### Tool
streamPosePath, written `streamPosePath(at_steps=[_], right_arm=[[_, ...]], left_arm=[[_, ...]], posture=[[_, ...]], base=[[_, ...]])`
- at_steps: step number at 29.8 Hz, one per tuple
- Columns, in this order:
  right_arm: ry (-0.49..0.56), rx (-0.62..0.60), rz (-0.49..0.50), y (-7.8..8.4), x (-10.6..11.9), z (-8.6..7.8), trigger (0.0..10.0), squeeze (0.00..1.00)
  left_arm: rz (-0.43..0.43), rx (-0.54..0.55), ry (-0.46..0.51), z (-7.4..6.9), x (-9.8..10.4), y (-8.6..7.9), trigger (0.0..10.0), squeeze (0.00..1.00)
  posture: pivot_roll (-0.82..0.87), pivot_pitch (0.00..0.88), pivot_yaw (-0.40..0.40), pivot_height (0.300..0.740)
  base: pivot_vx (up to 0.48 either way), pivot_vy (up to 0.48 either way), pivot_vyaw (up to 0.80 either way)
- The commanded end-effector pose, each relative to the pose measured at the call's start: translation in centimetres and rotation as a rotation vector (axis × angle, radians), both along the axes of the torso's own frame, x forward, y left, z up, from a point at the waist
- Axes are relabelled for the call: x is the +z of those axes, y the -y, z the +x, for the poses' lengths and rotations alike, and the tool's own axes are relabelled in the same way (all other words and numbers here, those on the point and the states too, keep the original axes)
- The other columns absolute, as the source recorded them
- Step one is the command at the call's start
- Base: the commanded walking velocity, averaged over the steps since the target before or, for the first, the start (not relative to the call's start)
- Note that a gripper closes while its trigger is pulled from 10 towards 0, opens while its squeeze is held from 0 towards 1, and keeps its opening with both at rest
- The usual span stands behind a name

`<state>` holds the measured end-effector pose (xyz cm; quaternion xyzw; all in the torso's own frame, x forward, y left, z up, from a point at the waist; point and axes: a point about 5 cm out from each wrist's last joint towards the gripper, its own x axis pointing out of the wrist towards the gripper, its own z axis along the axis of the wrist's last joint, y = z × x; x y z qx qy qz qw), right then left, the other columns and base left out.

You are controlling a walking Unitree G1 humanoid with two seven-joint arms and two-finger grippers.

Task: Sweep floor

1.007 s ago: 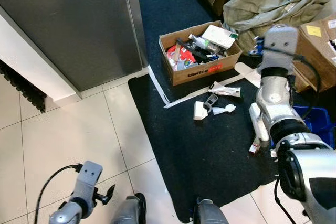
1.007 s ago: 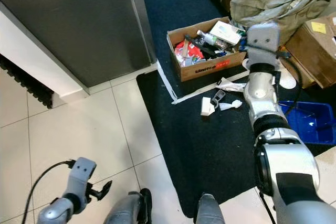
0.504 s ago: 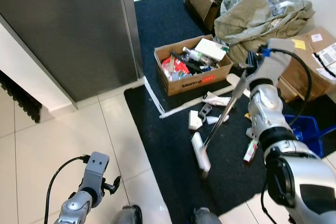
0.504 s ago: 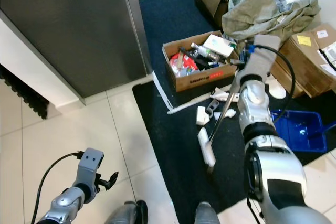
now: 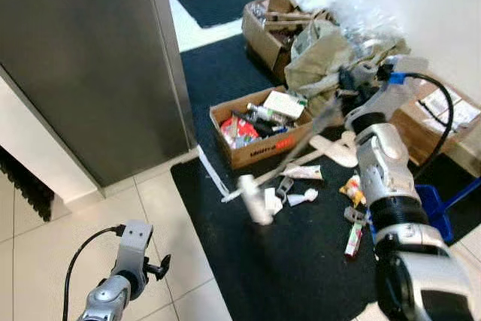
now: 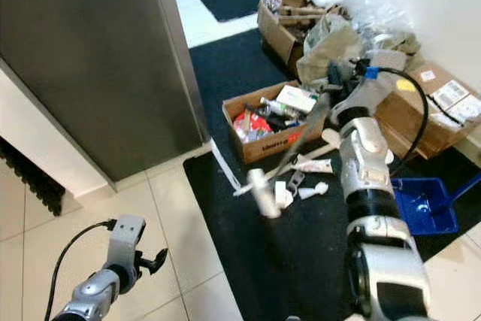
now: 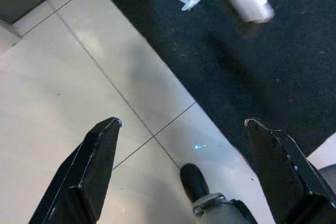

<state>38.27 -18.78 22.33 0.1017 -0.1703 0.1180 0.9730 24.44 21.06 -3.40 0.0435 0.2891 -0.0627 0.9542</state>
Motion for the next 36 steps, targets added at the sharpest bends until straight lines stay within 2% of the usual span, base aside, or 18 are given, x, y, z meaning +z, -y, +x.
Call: streamPosePath(at_steps=[1,2,4,8,11,13,14,25,36], right_arm=[[-0.008,0.126,0.015,-1.6,-0.2,-0.4,10.0,0.0],[-0.008,0.126,0.015,-1.6,-0.2,-0.4,10.0,0.0],[-0.023,0.186,0.017,-3.1,-0.7,-0.6,10.0,0.0],[-0.02,0.212,0.023,-4.7,-1.7,-1.3,10.0,0.0],[-0.013,0.228,0.001,-5.1,-2.0,-1.6,10.0,0.0],[-0.031,0.244,0.024,-5.5,-2.3,-1.8,10.0,0.0],[-0.067,0.252,0.067,-6.0,-2.9,-1.8,10.0,0.0],[-0.146,0.208,0.102,-7.2,-4.2,-1.9,10.0,0.0],[-0.173,0.212,0.122,-8.0,-4.8,-2.4,10.0,0.0]], left_arm=[[-0.013,0.032,-0.053,-1.1,-0.9,-0.2,10.0,0.0],[-0.013,0.032,-0.053,-1.1,-0.9,-0.2,10.0,0.0],[-0.018,0.042,-0.067,-1.3,-1.1,-0.2,10.0,0.0],[-0.027,0.046,-0.076,-1.4,-1.2,-0.1,10.0,0.0],[-0.029,0.045,-0.076,-1.4,-1.2,-0.1,10.0,0.0],[-0.029,0.044,-0.076,-1.4,-1.2,-0.1,10.0,0.0],[-0.028,0.036,-0.078,-1.3,-1.2,0.0,10.0,0.0],[-0.021,0.01,-0.086,-1.2,-1.2,0.2,10.0,0.0],[-0.017,0.006,-0.092,-1.3,-1.2,0.0,10.0,0.0]], posture=[[-0.02,0.025,0.065,0.74],[-0.02,0.025,0.065,0.74],[-0.02,0.021,0.067,0.74],[-0.02,0.018,0.071,0.74],[-0.02,0.018,0.071,0.74],[-0.02,0.017,0.078,0.74],[-0.02,0.015,0.083,0.74],[-0.02,0.01,0.094,0.74],[-0.02,0.009,0.103,0.74]], base=[[0.0,0.0,0.0],[0.0,0.0,0.0],[0.0,0.0,0.0],[0.127,0.0,0.19],[0.262,0.0,0.76],[0.27,0.0,0.74],[0.277,0.0,0.0],[0.282,0.0,0.0],[0.284,0.0,0.0]])
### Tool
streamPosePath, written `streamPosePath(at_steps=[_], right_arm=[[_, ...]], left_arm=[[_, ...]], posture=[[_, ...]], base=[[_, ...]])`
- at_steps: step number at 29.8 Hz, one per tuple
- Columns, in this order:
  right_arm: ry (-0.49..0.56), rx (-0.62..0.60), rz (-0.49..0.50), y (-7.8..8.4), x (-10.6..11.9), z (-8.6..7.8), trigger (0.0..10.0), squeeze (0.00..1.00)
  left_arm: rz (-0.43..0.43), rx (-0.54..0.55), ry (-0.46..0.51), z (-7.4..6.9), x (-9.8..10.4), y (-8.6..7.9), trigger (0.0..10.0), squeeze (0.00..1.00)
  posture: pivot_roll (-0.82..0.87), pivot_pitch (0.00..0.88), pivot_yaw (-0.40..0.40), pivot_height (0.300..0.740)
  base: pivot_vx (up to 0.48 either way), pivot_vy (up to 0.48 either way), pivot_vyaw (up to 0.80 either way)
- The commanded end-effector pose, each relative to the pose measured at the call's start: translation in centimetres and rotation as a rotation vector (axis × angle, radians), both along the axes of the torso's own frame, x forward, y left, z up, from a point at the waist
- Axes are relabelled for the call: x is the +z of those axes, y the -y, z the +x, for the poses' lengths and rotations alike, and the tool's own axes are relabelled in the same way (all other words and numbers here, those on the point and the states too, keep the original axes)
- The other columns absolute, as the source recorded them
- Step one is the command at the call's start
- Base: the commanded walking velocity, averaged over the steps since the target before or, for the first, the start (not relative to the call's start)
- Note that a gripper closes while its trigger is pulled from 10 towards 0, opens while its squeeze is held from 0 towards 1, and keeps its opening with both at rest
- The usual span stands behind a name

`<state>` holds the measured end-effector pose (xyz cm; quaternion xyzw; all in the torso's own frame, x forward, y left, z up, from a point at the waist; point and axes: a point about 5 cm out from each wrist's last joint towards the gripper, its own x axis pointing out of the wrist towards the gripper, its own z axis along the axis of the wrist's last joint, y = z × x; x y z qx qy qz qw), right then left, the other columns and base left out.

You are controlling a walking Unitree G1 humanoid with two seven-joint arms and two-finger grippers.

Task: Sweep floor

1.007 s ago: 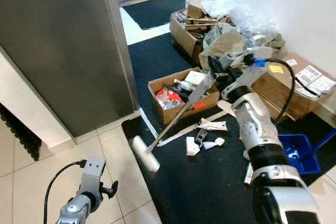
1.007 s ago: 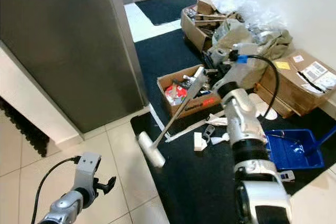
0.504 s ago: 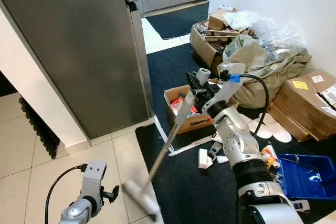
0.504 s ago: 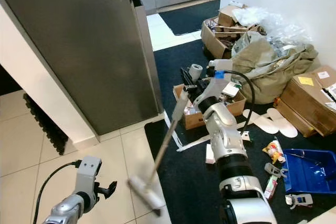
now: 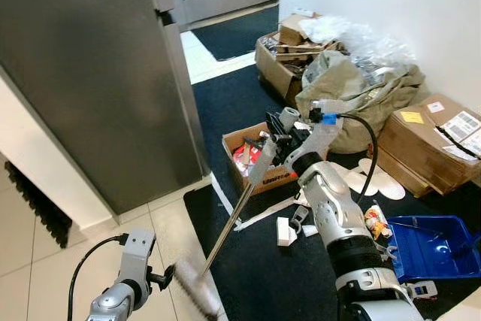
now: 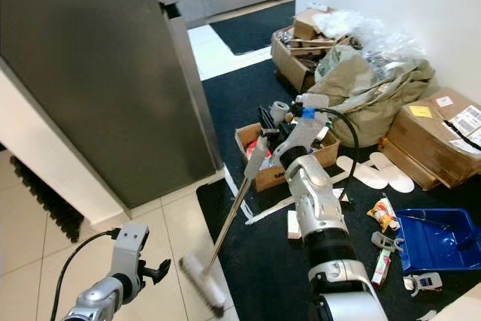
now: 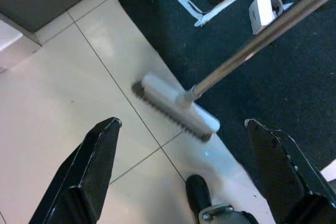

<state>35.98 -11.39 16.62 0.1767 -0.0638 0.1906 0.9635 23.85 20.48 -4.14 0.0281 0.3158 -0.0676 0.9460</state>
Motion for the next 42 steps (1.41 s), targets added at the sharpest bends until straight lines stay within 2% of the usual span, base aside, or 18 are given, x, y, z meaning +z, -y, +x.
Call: streamPosePath(at_steps=[1,8,14,32,36,42], right_arm=[[0.033,0.016,0.029,-0.6,0.9,-0.1,10.0,0.0],[0.02,0.009,0.039,-1.0,0.6,-0.1,10.0,0.0],[0.007,0.01,0.038,-1.3,0.3,-0.3,10.0,0.0],[0.013,0.021,0.045,-1.8,0.5,-0.3,10.0,0.0],[-0.02,0.003,0.031,-2.0,0.1,-0.2,10.0,0.0],[-0.053,-0.011,-0.008,-2.3,-0.9,-0.4,10.0,0.0]], left_arm=[[0.012,0.004,-0.034,-0.7,-0.4,-0.6,10.0,0.0],[0.015,0.001,-0.033,-0.5,-0.3,-0.7,10.0,0.0],[0.012,0.0,-0.033,-0.4,-0.2,-0.7,10.0,0.0],[0.01,-0.003,-0.033,-0.3,-0.2,-0.7,10.0,0.0],[0.007,-0.003,-0.033,-0.3,-0.2,-0.7,10.0,0.0],[-0.001,-0.004,-0.031,-0.4,-0.2,-0.6,10.0,0.0]], posture=[[-0.02,0.009,0.103,0.74],[-0.02,0.003,0.108,0.74],[-0.02,0.004,0.109,0.74],[-0.01,0.0,0.104,0.74],[-0.01,0.0,0.102,0.74],[-0.01,0.006,0.103,0.74]], base=[[0.289,0.0,0.0],[0.299,0.0,0.0],[0.334,0.0,-0.69],[0.48,0.0,0.0],[0.48,0.0,0.0],[0.387,0.0,-0.8]])
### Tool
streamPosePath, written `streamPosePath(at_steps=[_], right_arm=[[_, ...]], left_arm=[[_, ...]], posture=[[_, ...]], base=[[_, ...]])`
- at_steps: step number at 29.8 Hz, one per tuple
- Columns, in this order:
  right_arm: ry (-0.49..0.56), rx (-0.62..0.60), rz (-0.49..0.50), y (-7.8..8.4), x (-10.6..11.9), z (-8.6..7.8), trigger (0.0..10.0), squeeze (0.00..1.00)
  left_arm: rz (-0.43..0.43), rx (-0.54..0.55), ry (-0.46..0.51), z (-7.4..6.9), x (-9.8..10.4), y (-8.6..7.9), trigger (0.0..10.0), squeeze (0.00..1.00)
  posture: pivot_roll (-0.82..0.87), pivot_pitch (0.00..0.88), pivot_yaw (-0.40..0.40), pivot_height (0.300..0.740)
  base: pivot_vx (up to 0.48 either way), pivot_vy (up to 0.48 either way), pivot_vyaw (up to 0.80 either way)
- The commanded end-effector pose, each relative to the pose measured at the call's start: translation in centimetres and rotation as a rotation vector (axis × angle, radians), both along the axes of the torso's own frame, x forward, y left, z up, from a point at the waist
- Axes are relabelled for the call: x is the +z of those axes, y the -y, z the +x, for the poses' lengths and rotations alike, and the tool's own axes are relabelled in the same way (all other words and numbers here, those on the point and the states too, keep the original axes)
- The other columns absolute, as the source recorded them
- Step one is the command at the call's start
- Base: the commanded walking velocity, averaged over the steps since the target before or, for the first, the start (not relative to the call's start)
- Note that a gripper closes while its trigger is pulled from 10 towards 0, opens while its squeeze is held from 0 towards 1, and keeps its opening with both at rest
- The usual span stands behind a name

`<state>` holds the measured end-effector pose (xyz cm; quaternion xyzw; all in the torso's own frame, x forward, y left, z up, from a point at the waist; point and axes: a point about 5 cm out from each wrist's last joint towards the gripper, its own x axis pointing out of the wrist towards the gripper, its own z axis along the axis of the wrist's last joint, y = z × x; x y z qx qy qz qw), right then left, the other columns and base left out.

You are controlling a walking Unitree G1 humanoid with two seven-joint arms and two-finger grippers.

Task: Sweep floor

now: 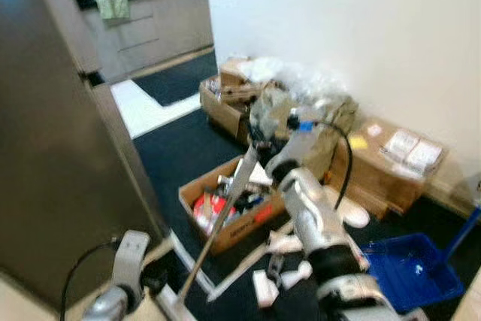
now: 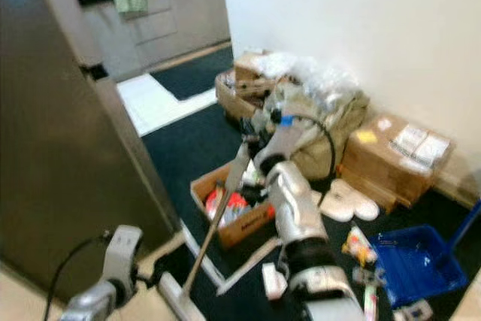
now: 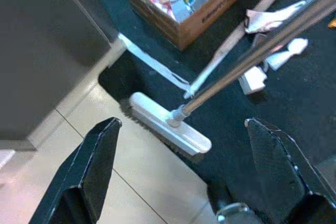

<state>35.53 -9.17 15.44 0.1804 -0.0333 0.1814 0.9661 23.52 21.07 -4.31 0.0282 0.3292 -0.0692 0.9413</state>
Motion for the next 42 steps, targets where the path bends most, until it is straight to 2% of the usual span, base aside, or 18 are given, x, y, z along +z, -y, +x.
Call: streamPosePath(at_steps=[1,5,7,10,12,13,14,15,21,29,42], right_arm=[[0.009,-0.003,-0.004,-0.1,0.2,0.0,10.0,0.0],[-0.03,-0.011,-0.019,-0.3,-0.5,-0.1,10.0,0.0],[-0.097,-0.03,-0.048,-0.6,-1.6,-0.3,10.0,0.0],[-0.139,-0.037,-0.052,-0.9,-2.3,-0.4,10.0,0.0],[-0.221,-0.045,-0.036,-1.4,-3.4,-0.8,10.0,0.0],[-0.221,-0.045,-0.036,-1.4,-3.4,-0.8,10.0,0.0],[-0.28,-0.069,0.013,-1.8,-4.2,-1.0,10.0,0.0],[-0.308,-0.1,0.017,-1.9,-4.6,-1.1,10.0,0.0],[-0.36,-0.176,0.006,-1.9,-5.4,-1.2,10.0,0.0],[-0.317,-0.223,0.024,-2.2,-4.5,-0.8,10.0,0.0],[-0.297,-0.277,0.023,-2.1,-4.5,-0.8,10.0,0.0]], left_arm=[[-0.003,-0.002,-0.002,-0.1,0.0,0.0,10.0,0.0],[-0.001,0.012,-0.004,-0.2,-0.1,-0.1,10.0,0.0],[-0.005,0.03,-0.011,-0.3,-0.3,-0.1,10.0,0.0],[-0.013,0.031,-0.012,-0.4,-0.3,-0.1,10.0,0.0],[-0.029,0.027,-0.014,-0.6,-0.4,0.0,10.0,0.0],[-0.029,0.027,-0.014,-0.6,-0.4,0.0,10.0,0.0],[-0.038,0.014,-0.018,-0.8,-0.5,0.1,10.0,0.0],[-0.04,0.004,-0.022,-1.0,-0.6,0.2,10.0,0.0],[-0.046,-0.01,-0.026,-1.3,-0.8,0.3,10.0,0.0],[-0.037,-0.038,-0.036,-1.6,-0.9,0.1,10.0,0.0],[-0.045,-0.034,-0.025,-1.3,-0.8,0.4,10.0,0.0]], posture=[[-0.01,0.006,0.103,0.74],[-0.02,0.018,0.102,0.74],[-0.02,0.035,0.096,0.74],[-0.02,0.045,0.094,0.74],[-0.02,0.059,0.089,0.74],[-0.02,0.059,0.089,0.74],[-0.02,0.071,0.087,0.74],[-0.02,0.085,0.085,0.74],[-0.02,0.102,0.084,0.74],[-0.01,0.125,0.084,0.74],[-0.02,0.125,0.081,0.74]], base=[[0.262,0.0,0.0],[0.0,0.0,0.0],[0.0,0.0,0.0],[0.0,0.0,0.0],[0.0,0.0,0.0],[0.0,0.0,0.0],[0.0,0.0,0.0],[0.0,0.0,0.0],[0.0,0.0,0.0],[0.0,0.0,0.0],[0.0,0.0,0.0]])
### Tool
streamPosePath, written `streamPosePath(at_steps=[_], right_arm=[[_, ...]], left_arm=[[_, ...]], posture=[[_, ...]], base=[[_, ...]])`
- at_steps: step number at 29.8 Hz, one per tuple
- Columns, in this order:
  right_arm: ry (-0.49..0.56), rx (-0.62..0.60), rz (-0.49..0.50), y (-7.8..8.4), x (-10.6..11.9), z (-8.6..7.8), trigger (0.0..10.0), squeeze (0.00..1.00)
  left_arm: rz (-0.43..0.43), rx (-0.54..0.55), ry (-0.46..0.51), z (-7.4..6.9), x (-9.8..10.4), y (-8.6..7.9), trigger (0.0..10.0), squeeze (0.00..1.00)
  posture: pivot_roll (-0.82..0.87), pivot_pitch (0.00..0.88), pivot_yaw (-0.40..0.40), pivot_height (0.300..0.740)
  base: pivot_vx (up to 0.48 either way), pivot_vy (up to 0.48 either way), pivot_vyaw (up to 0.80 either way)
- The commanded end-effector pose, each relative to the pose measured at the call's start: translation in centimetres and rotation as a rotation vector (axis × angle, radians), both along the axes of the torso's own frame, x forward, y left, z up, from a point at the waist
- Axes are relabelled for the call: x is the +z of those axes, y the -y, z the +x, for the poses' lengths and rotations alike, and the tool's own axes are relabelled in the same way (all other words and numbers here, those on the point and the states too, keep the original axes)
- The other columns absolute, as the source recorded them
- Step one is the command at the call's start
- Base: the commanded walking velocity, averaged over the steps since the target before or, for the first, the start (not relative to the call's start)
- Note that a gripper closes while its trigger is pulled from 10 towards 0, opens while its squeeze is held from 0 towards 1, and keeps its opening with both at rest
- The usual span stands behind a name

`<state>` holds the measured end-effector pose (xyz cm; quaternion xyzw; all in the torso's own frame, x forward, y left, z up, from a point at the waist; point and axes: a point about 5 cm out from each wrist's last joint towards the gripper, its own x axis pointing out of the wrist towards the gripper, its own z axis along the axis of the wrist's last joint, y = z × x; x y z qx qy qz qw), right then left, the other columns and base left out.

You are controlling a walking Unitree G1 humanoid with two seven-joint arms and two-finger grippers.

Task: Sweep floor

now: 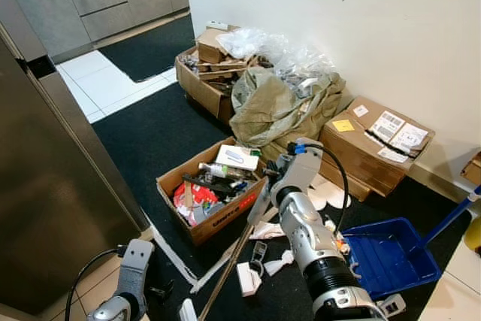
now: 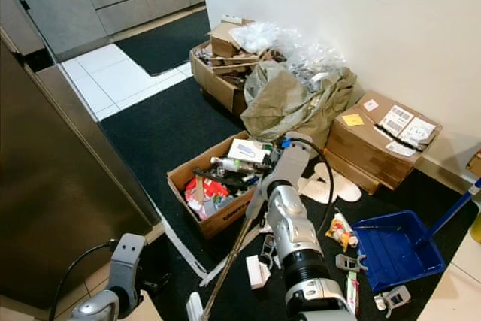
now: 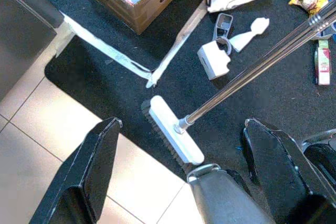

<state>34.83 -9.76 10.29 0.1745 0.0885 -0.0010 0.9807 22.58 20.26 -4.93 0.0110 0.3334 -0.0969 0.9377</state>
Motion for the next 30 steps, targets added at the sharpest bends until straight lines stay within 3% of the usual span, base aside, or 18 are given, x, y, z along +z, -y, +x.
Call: streamPosePath(at_steps=[1,6,9,13,17,22,30], right_arm=[[0.018,0.005,0.077,-2.7,0.6,-0.1,10.0,0.0],[0.025,-0.022,0.058,-2.6,0.5,-0.2,10.0,0.0],[0.001,-0.078,0.031,-2.5,0.0,-0.3,10.0,0.0],[-0.003,-0.149,0.036,-2.2,-0.6,-0.4,10.0,0.0],[0.012,-0.171,0.042,-2.1,-0.4,-0.4,10.0,0.0],[0.077,-0.203,0.161,-2.5,1.1,0.5,10.0,0.0],[0.212,-0.261,0.171,-2.0,4.1,1.9,10.0,0.0]], left_arm=[[0.0,0.011,0.002,0.0,0.1,-0.5,10.0,0.0],[-0.003,0.015,0.019,0.4,0.4,-0.6,10.0,0.0],[-0.01,0.011,0.061,1.3,1.2,-0.8,10.0,0.0],[-0.012,-0.076,0.12,1.9,1.9,-0.3,10.0,0.0],[-0.009,-0.092,0.126,1.9,1.9,-0.2,10.0,0.0],[0.018,-0.14,0.155,1.1,1.9,-0.6,10.0,0.0],[0.042,-0.122,0.185,0.6,1.9,-1.1,10.0,0.0]], posture=[[-0.02,0.134,0.08,0.74],[-0.02,0.15,0.08,0.74],[-0.02,0.185,0.079,0.74],[0.0,0.258,0.079,0.74],[0.0,0.258,0.079,0.74],[0.05,0.33,0.084,0.74],[0.08,0.374,0.088,0.74]], base=[[0.0,0.0,0.0],[0.0,0.0,0.0],[0.0,0.0,0.0],[0.0,0.0,0.0],[0.0,0.0,0.0],[0.0,0.0,0.0],[0.0,0.0,0.0]])
